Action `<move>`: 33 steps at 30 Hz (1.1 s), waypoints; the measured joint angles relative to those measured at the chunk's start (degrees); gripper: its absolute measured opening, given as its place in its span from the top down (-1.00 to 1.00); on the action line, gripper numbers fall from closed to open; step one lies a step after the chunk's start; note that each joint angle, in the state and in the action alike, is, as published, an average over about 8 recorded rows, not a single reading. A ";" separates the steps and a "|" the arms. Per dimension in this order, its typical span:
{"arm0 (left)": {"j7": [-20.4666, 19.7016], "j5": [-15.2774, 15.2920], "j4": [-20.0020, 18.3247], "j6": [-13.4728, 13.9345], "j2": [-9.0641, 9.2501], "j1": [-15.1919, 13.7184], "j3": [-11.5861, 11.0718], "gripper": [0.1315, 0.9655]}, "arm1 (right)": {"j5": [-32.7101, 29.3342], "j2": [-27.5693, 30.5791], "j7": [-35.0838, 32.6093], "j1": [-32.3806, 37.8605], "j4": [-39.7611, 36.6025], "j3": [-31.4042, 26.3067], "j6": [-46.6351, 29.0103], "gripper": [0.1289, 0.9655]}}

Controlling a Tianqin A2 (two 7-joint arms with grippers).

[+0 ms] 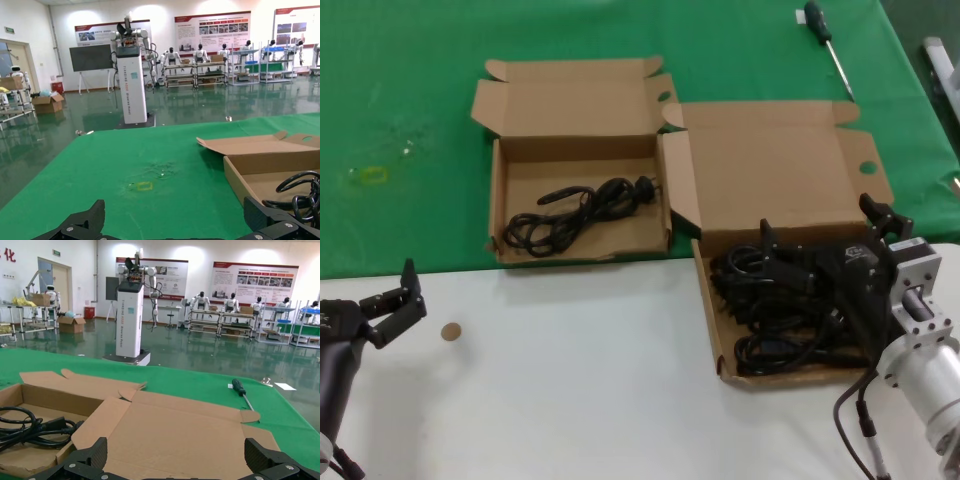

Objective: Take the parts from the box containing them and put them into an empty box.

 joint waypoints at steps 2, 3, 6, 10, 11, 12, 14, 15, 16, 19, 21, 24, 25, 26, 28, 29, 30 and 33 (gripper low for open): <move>0.00 0.00 0.00 0.00 0.00 0.00 0.00 -1.00 | 0.00 0.00 0.00 0.00 0.00 0.00 0.00 -1.00; 0.00 0.00 0.00 0.00 0.00 0.00 0.00 -1.00 | 0.00 0.00 0.00 0.00 0.00 0.00 0.00 -1.00; 0.00 0.00 0.00 0.00 0.00 0.00 0.00 -1.00 | 0.00 0.00 0.00 0.00 0.00 0.00 0.00 -1.00; 0.00 0.00 0.00 0.00 0.00 0.00 0.00 -1.00 | 0.00 0.00 0.00 0.00 0.00 0.00 0.00 -1.00; 0.00 0.00 0.00 0.00 0.00 0.00 0.00 -1.00 | 0.00 0.00 0.00 0.00 0.00 0.00 0.00 -1.00; 0.00 0.00 0.00 0.00 0.00 0.00 0.00 -1.00 | 0.00 0.00 0.00 0.00 0.00 0.00 0.00 -1.00; 0.00 0.00 0.00 0.00 0.00 0.00 0.00 -1.00 | 0.00 0.00 0.00 0.00 0.00 0.00 0.00 -1.00; 0.00 0.00 0.00 0.00 0.00 0.00 0.00 -1.00 | 0.00 0.00 0.00 0.00 0.00 0.00 0.00 -1.00; 0.00 0.00 0.00 0.00 0.00 0.00 0.00 -1.00 | 0.00 0.00 0.00 0.00 0.00 0.00 0.00 -1.00; 0.00 0.00 0.00 0.00 0.00 0.00 0.00 -1.00 | 0.00 0.00 0.00 0.00 0.00 0.00 0.00 -1.00; 0.00 0.00 0.00 0.00 0.00 0.00 0.00 -1.00 | 0.00 0.00 0.00 0.00 0.00 0.00 0.00 -1.00; 0.00 0.00 0.00 0.00 0.00 0.00 0.00 -1.00 | 0.00 0.00 0.00 0.00 0.00 0.00 0.00 -1.00; 0.00 0.00 0.00 0.00 0.00 0.00 0.00 -1.00 | 0.00 0.00 0.00 0.00 0.00 0.00 0.00 -1.00; 0.00 0.00 0.00 0.00 0.00 0.00 0.00 -1.00 | 0.00 0.00 0.00 0.00 0.00 0.00 0.00 -1.00; 0.00 0.00 0.00 0.00 0.00 0.00 0.00 -1.00 | 0.00 0.00 0.00 0.00 0.00 0.00 0.00 -1.00; 0.00 0.00 0.00 0.00 0.00 0.00 0.00 -1.00 | 0.00 0.00 0.00 0.00 0.00 0.00 0.00 -1.00; 0.00 0.00 0.00 0.00 0.00 0.00 0.00 -1.00 | 0.00 0.00 0.00 0.00 0.00 0.00 0.00 -1.00; 0.00 0.00 0.00 0.00 0.00 0.00 0.00 -1.00 | 0.00 0.00 0.00 0.00 0.00 0.00 0.00 -1.00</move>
